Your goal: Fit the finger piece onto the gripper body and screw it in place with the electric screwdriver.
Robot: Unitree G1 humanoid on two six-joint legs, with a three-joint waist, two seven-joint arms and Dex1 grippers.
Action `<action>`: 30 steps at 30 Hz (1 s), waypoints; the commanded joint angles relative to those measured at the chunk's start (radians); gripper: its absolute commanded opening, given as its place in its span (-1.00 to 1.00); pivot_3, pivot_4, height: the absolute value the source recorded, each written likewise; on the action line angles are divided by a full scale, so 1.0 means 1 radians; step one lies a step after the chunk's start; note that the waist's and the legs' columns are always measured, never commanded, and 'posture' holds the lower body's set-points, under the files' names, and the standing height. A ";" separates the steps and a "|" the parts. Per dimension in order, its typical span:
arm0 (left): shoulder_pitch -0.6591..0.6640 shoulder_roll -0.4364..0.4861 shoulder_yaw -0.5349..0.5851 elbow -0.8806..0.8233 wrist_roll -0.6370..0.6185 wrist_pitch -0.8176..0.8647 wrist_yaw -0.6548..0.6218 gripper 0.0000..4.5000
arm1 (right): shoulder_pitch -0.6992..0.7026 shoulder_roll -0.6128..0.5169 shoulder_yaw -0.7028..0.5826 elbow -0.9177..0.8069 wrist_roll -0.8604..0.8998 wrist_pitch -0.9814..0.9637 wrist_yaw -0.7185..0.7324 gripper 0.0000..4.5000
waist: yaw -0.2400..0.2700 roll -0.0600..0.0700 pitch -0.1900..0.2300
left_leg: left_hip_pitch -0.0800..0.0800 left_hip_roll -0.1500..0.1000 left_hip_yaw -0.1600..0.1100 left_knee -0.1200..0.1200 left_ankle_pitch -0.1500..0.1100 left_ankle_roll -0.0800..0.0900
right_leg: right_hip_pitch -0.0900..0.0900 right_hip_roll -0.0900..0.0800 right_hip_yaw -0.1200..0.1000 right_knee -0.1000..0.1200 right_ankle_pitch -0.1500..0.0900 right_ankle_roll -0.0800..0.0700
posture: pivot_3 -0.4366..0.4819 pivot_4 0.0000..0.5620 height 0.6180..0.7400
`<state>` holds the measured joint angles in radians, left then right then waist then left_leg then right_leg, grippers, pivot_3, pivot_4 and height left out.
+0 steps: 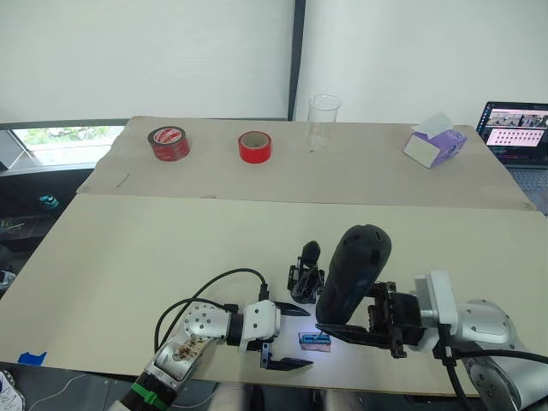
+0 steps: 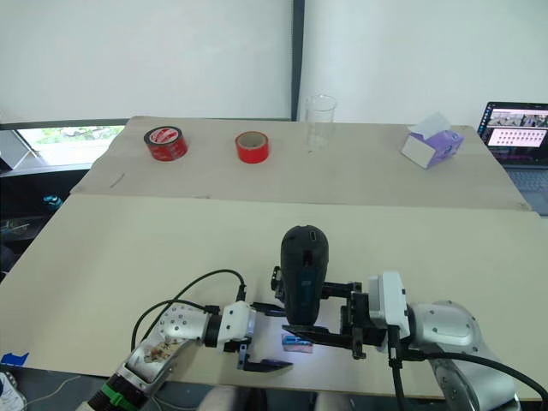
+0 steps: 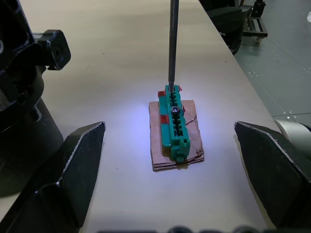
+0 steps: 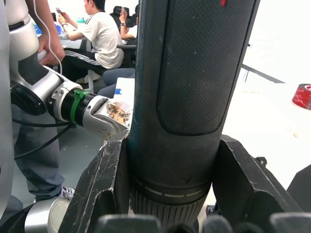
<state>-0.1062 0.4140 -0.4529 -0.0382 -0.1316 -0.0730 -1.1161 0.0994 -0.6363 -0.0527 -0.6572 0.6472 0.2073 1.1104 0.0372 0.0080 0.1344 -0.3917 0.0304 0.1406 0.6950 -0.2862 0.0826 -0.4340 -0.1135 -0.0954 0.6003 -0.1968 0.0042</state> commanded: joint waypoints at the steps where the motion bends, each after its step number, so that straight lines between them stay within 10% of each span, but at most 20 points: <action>1: 0.041 0.021 -0.034 0.066 0.024 0.039 -0.006 0.99 | -0.013 0.009 -0.004 -0.016 0.007 -0.050 0.004 -0.14 | 0.000 0.000 0.000 | 0.000 0.000 0.000 0.000 0.000 0.000 | 0.000 0.000 0.000 0.000 0.000 0.000 | -0.05 -0.47 1.00; 30: 0.046 -0.002 -0.047 0.178 0.046 -0.053 -0.001 0.99 | -0.010 0.004 0.021 -0.018 -0.007 -0.063 -0.003 -0.14 | 0.003 0.004 -0.003 | 0.004 0.000 0.000 0.000 -0.004 -0.004 | 0.007 -0.003 -0.001 -0.004 0.000 0.000 | -0.05 -0.47 1.00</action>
<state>-0.1084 0.3867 -0.4546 0.0398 -0.1387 -0.1740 -1.1140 0.0976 -0.6361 -0.0182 -0.6378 0.6117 0.1782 1.1089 0.0402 0.0124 0.1312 -0.3875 0.0307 0.1404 0.6950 -0.2897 0.0789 -0.4273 -0.1160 -0.0961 0.5959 -0.1966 0.0046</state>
